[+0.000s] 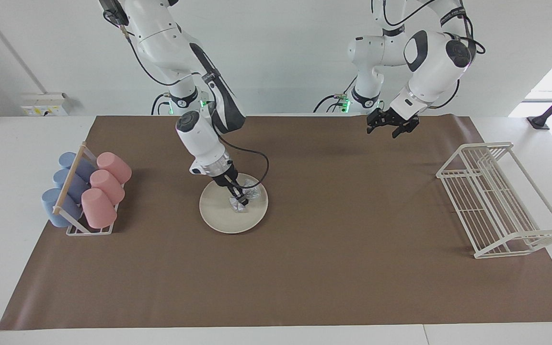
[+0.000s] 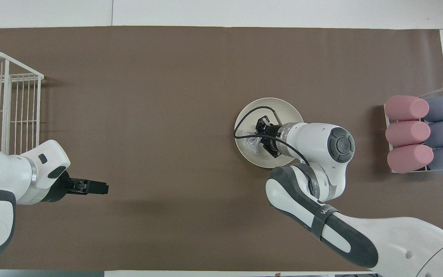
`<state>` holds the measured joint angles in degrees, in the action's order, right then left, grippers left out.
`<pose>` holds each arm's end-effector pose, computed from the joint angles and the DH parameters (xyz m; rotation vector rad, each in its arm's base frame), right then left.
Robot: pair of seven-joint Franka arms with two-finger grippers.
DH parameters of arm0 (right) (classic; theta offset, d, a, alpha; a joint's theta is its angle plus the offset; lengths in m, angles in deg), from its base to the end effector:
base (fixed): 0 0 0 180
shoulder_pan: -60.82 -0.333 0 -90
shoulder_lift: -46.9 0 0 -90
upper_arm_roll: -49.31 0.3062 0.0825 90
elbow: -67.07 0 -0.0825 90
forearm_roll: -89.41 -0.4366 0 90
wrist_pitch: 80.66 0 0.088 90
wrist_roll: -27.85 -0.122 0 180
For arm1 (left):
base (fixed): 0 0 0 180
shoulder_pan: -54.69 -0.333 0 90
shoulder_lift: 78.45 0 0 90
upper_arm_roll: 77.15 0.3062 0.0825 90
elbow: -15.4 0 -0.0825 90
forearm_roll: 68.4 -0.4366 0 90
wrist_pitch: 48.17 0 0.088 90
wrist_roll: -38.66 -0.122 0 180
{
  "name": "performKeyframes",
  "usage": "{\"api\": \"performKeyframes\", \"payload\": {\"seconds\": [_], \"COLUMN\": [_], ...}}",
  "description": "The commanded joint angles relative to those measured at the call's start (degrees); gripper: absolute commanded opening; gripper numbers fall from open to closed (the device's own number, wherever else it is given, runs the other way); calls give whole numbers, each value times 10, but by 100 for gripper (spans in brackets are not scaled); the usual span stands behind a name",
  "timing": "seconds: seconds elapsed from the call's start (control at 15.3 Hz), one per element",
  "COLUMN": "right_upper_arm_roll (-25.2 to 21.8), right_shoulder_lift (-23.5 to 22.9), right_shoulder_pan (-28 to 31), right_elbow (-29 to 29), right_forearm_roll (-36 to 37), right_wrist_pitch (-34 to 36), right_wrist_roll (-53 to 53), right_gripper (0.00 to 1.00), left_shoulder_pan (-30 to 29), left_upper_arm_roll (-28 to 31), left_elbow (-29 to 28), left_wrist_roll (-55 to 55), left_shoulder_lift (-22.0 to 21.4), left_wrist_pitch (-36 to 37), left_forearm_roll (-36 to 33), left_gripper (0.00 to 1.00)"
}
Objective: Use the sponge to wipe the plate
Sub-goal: 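Rub the sponge around the plate surface with the right gripper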
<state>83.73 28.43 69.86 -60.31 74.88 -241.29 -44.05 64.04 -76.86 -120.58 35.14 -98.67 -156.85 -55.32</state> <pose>0.5539 0.2573 0.2184 -2.3311 1.4164 0.0384 0.4649 -0.0942 0.4036 2.9218 -0.1948 -0.1961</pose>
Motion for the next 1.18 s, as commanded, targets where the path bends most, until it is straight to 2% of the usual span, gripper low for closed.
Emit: {"api": "performKeyframes", "payload": {"seconds": [0.0, 0.33, 0.46, 0.85, 0.92, 1.11], "right_upper_arm_roll": [-3, -4, -4, -4, -4, -6], "right_shoulder_lift": [-25, -22, -2, 111, 126, 155], "right_shoulder_pan": [-18, -28, -25, -25, -25, -25], "right_elbow": [-11, 2, 10, 95, 118, 197], "right_forearm_roll": [-7, -7, -7, 4, 5, 30], "right_wrist_pitch": [-7, -1, 17, 236, 278, 401], "right_wrist_roll": [-28, -39, -47, -161, -173, -228], "right_gripper": [0, 0, 0, 0, 0, 0], "left_shoulder_pan": [-6, -6, -6, -6, -6, -25], "left_upper_arm_roll": [-6, -6, -6, -6, -5, 1], "left_elbow": [11, 11, 11, 11, 11, 11], "left_wrist_roll": [8, 8, 8, 10, 14, 19], "left_shoulder_lift": [10, 10, 10, 10, 10, 10], "left_wrist_pitch": [-6, -7, -7, -15, -15, -13], "left_forearm_roll": [-11, -11, -11, -7, 8, 184], "left_gripper": [100, 100, 100, 100, 100, 100]}}
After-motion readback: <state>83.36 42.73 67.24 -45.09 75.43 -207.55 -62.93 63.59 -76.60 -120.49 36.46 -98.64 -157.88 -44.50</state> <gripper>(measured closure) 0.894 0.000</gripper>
